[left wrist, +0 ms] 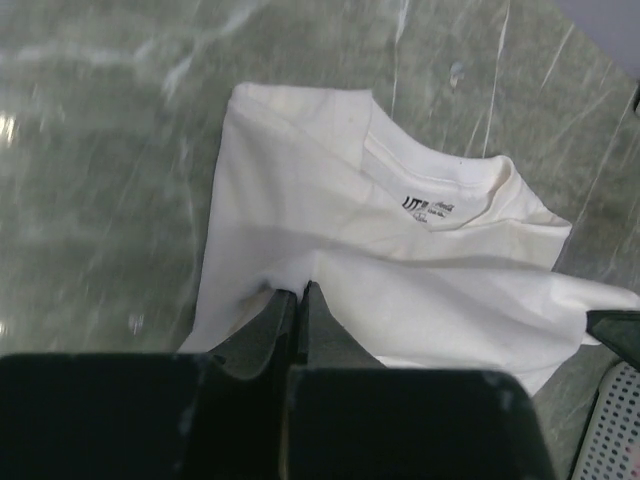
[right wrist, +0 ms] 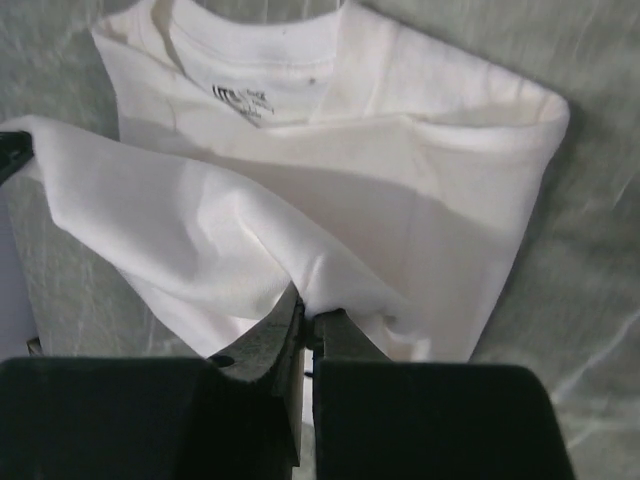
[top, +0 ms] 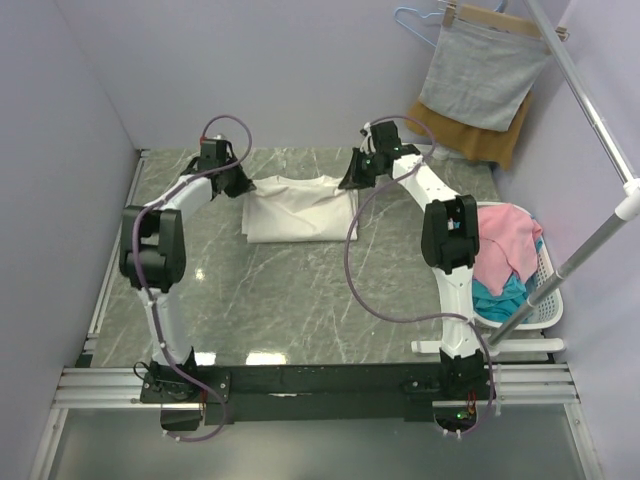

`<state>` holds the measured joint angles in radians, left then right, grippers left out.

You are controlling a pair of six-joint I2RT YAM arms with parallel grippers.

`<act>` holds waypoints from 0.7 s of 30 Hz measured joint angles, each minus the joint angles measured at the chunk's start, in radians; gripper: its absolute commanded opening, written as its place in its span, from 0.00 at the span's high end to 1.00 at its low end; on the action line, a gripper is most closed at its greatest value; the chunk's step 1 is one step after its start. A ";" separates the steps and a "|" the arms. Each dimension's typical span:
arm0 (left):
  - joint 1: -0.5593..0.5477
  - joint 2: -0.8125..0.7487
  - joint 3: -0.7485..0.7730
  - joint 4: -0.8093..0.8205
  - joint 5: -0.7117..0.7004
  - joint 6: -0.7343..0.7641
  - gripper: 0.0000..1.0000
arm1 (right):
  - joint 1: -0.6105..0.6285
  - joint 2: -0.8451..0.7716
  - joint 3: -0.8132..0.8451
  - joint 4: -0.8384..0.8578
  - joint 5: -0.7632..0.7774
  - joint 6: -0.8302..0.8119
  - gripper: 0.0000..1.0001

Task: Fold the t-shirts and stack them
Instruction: Fold the long partially folded tshirt into a neat square

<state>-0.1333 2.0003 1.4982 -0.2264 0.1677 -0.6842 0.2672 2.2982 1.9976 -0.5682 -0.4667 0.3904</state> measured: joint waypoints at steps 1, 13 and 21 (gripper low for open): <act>0.005 0.033 0.034 0.009 0.011 0.005 0.99 | -0.007 0.045 0.071 -0.009 -0.004 0.001 1.00; 0.020 0.401 0.425 0.192 0.135 0.048 0.37 | -0.083 0.277 0.275 0.224 0.023 0.069 0.00; 0.058 0.277 0.286 0.283 0.077 0.102 0.31 | -0.087 0.157 0.105 0.335 0.089 0.025 0.00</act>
<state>-0.0753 2.2772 1.7840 0.0563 0.2451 -0.5819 0.1806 2.4550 2.1021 -0.2337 -0.3779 0.4152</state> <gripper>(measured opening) 0.674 0.995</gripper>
